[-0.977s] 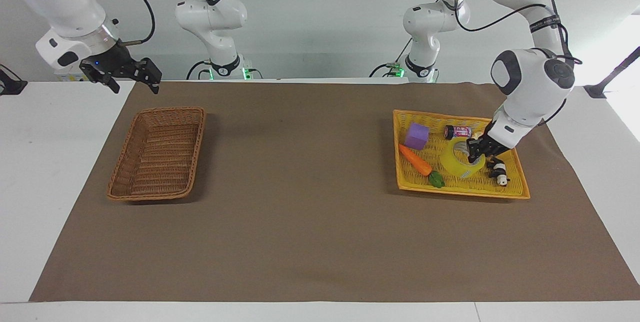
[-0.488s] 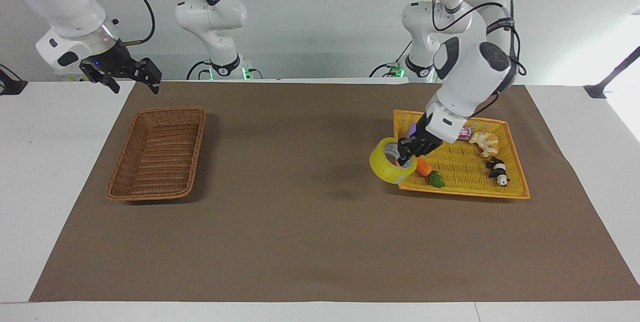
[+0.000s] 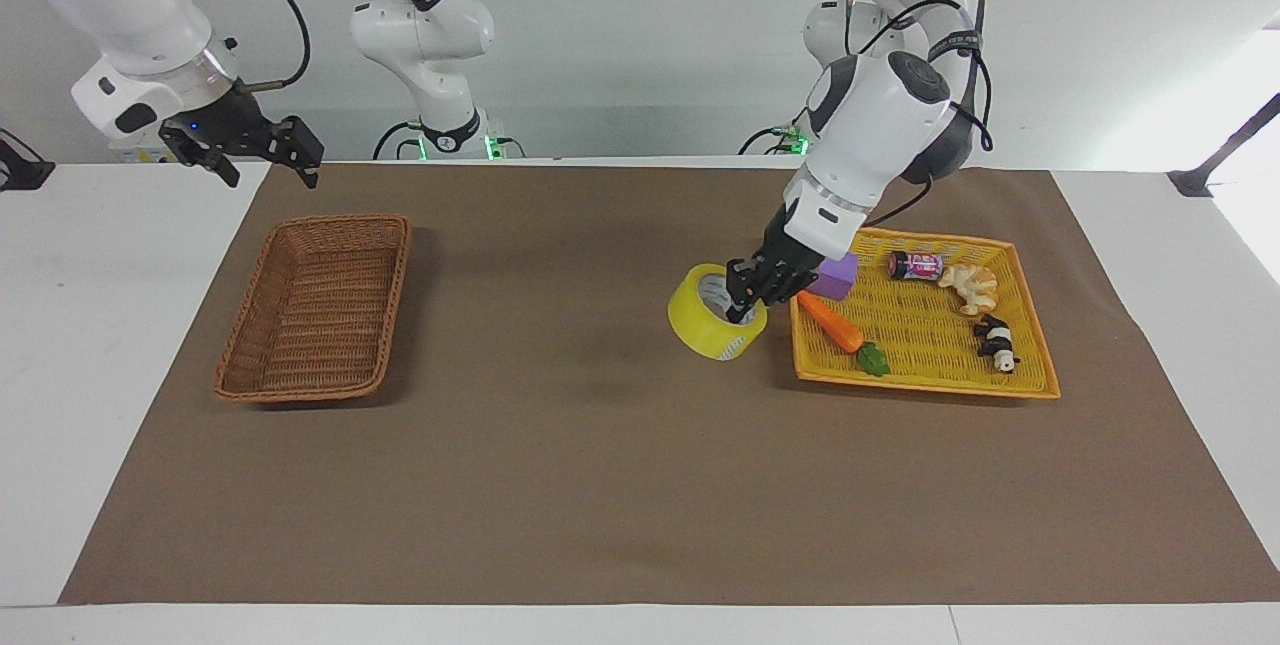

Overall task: Move tape to another basket
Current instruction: 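Hold the tape up with the left gripper while the right gripper approaches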

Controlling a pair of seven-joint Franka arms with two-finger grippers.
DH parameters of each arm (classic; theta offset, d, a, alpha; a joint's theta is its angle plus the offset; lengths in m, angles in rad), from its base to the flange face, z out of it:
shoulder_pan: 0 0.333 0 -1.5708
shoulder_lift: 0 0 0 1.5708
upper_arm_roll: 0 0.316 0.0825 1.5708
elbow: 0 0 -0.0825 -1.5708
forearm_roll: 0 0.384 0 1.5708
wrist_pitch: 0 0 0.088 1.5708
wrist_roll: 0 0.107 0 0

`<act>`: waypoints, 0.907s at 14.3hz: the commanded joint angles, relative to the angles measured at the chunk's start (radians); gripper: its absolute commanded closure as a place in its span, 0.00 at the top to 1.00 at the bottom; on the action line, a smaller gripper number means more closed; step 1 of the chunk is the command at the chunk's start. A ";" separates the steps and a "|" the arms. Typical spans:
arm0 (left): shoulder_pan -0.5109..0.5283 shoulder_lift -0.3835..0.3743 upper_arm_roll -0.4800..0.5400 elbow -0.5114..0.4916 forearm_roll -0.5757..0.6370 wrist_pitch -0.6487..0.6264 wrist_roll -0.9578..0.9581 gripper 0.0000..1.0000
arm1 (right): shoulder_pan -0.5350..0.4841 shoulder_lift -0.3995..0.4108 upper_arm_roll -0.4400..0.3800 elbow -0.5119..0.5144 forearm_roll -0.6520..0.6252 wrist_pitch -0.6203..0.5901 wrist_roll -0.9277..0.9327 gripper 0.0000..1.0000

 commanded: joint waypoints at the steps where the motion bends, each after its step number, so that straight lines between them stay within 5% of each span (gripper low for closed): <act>1: -0.080 0.005 0.018 0.024 -0.017 -0.015 -0.020 0.00 | 0.010 -0.016 0.000 -0.014 0.018 -0.006 0.010 1.00; 5: -0.101 0.005 0.018 0.029 -0.013 -0.006 -0.061 0.00 | 0.038 -0.021 0.000 -0.020 0.054 -0.052 -0.009 1.00; 13: -0.100 -0.008 0.016 0.035 -0.014 -0.024 -0.038 0.00 | -0.031 -0.070 -0.009 -0.207 0.638 0.053 -0.073 1.00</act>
